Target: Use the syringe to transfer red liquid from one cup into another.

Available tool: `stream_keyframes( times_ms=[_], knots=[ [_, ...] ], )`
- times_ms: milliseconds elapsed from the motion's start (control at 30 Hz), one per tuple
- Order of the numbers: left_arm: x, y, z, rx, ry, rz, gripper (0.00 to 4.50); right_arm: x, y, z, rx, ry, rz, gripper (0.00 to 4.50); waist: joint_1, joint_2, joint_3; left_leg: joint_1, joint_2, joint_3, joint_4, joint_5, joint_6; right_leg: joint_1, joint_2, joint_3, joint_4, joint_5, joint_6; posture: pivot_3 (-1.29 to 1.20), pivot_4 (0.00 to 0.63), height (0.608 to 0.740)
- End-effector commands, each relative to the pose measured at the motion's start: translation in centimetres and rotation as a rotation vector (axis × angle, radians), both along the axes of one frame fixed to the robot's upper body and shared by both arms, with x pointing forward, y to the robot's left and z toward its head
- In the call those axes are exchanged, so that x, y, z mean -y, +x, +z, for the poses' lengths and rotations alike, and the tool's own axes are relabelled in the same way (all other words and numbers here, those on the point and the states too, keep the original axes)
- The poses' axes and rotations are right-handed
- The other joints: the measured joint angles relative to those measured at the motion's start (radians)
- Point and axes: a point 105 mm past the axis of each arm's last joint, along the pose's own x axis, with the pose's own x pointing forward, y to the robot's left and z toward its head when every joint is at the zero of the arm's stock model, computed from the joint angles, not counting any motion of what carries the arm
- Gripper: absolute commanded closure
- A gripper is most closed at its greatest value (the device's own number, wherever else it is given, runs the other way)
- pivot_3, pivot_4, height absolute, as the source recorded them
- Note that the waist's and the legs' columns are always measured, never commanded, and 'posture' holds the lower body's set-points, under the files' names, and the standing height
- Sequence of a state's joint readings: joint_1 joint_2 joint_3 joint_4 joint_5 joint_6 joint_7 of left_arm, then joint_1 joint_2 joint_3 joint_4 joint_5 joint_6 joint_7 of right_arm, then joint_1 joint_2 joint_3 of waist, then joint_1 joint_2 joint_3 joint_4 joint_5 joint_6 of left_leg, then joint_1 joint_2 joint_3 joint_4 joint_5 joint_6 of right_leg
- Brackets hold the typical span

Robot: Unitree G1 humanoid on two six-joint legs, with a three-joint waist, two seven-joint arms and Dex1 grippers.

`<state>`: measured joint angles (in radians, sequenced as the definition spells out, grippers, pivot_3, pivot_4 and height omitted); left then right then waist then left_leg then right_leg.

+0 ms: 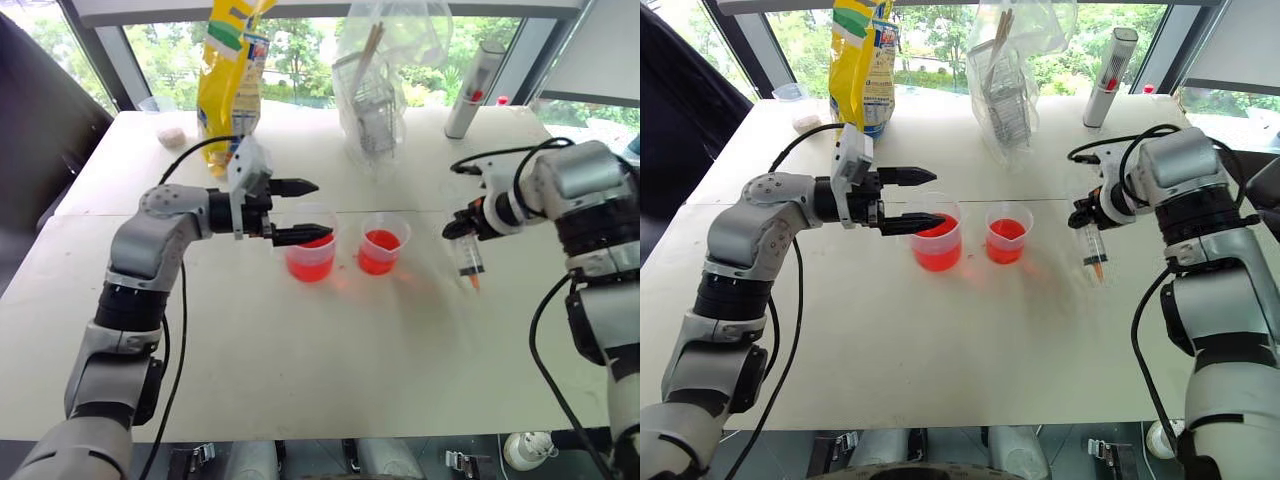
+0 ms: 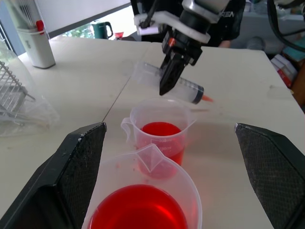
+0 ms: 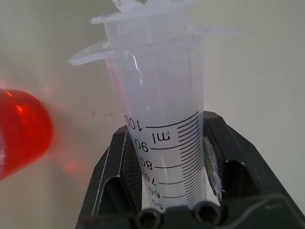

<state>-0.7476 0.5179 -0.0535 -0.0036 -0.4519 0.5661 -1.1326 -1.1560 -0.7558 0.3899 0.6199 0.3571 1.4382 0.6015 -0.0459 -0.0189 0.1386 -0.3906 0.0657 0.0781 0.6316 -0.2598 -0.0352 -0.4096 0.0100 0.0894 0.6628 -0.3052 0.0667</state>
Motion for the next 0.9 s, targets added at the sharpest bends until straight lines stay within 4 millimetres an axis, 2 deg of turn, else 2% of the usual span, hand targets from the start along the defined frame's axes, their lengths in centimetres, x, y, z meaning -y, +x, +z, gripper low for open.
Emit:
stream_keyframes(
  times_ms=[33, 200, 400, 500, 700, 800, 900],
  knots=[
    [-0.6, -0.5, 1.4, 0.032, -0.027, 0.008, 0.07, 0.4, 0.4, -0.6, -0.004, -0.011, 0.006, 3.11, 0.000, 0.000, 0.000, 0.000, 0.000, 0.000, 0.000, 0.000, 0.000, 0.000, 0.000, 0.000, 0.000, 0.000, 0.000, 0.00, 0.150, 0.739],
    [-0.8, -0.4, 1.4, 0.025, -0.023, 0.021, 0.07, 0.3, 0.8, -1.8, -0.013, -0.010, 0.013, 3.11, 0.001, -0.001, -0.001, 0.001, 0.000, 0.000, 0.000, 0.000, 0.000, 0.001, 0.000, -0.001, 0.000, 0.000, 0.000, 0.00, 0.150, 0.739],
    [-1.0, -0.2, 1.4, 0.018, -0.010, 0.032, 0.00, 0.1, 0.8, -1.7, -0.010, 0.015, 0.017, 0.13, 0.001, -0.001, 0.000, 0.001, 0.000, 0.000, 0.001, 0.000, 0.000, 0.002, 0.000, -0.002, 0.000, 0.000, 0.000, 0.00, 0.150, 0.739],
    [-1.3, -0.2, 1.4, 0.010, 0.000, 0.033, 0.00, 0.2, 0.7, -0.4, 0.025, 0.027, 0.012, 0.06, 0.001, 0.000, 0.000, 0.001, 0.000, 0.000, 0.001, 0.000, 0.000, 0.001, 0.000, -0.002, 0.000, 0.000, 0.000, 0.00, 0.150, 0.739],
    [-2.8, -0.3, 1.5, -0.015, 0.030, 0.054, 0.00, -1.3, -1.8, 6.9, 0.267, 0.061, 0.155, 0.06, 0.003, 0.001, 0.000, 0.000, 0.000, -0.001, 0.000, 0.000, 0.000, 0.000, 0.000, -0.002, 0.000, 0.000, 0.000, 0.00, 0.150, 0.739],
    [-3.4, -0.5, 1.6, -0.020, 0.044, 0.065, 0.00, -2.9, -4.5, 10.2, 0.398, 0.131, 0.300, 0.06, 0.002, 0.000, 0.000, 0.000, 0.000, -0.002, -0.001, 0.000, 0.000, 0.000, 0.000, -0.002, 0.000, 0.000, 0.000, 0.00, 0.150, 0.739],
    [-4.0, -0.7, 1.6, -0.023, 0.060, 0.071, 0.00, -4.7, -7.5, 11.7, 0.505, 0.199, 0.460, 0.06, 0.002, 0.000, 0.000, 0.001, 0.001, -0.002, -0.001, 0.000, 0.000, 0.001, 0.000, -0.003, -0.001, 0.000, 0.000, 0.00, 0.150, 0.739]
  ],
)
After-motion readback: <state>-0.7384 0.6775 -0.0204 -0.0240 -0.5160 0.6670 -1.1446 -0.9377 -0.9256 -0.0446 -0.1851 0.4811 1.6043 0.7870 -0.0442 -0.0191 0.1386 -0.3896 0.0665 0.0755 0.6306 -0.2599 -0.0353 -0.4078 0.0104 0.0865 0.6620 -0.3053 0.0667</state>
